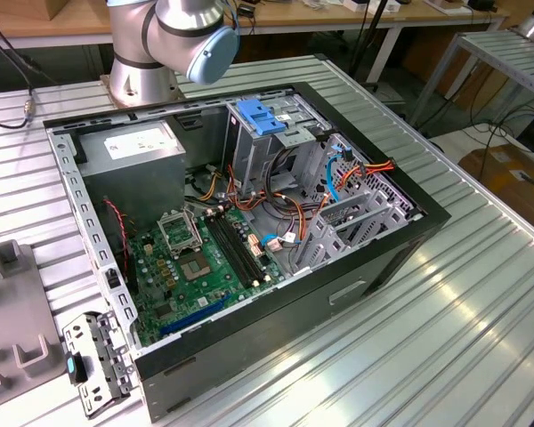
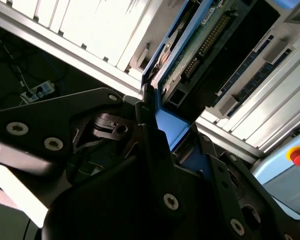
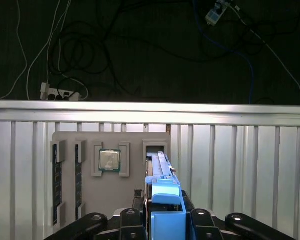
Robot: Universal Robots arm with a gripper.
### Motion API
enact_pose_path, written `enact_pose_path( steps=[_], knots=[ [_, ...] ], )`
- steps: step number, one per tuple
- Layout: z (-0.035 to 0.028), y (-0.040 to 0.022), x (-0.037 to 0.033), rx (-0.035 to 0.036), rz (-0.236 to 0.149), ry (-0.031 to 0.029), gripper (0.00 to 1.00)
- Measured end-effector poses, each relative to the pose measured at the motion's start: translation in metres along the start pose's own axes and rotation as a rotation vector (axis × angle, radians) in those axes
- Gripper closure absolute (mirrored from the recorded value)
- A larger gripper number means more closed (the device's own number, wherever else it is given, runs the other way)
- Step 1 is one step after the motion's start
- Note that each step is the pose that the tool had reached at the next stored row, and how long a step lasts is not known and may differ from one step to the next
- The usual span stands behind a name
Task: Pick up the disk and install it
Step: 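Pick up the disk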
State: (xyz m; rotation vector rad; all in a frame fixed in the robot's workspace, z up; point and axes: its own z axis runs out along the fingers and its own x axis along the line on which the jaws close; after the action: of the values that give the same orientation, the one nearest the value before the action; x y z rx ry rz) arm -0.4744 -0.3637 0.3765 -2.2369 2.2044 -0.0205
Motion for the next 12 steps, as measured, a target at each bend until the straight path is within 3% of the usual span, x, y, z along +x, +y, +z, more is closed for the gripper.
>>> enact_pose_path(
  steps=[12],
  knots=[
    [-0.0117,-0.0001,0.0001,0.0000,0.000,0.0000,0.63]
  ],
)
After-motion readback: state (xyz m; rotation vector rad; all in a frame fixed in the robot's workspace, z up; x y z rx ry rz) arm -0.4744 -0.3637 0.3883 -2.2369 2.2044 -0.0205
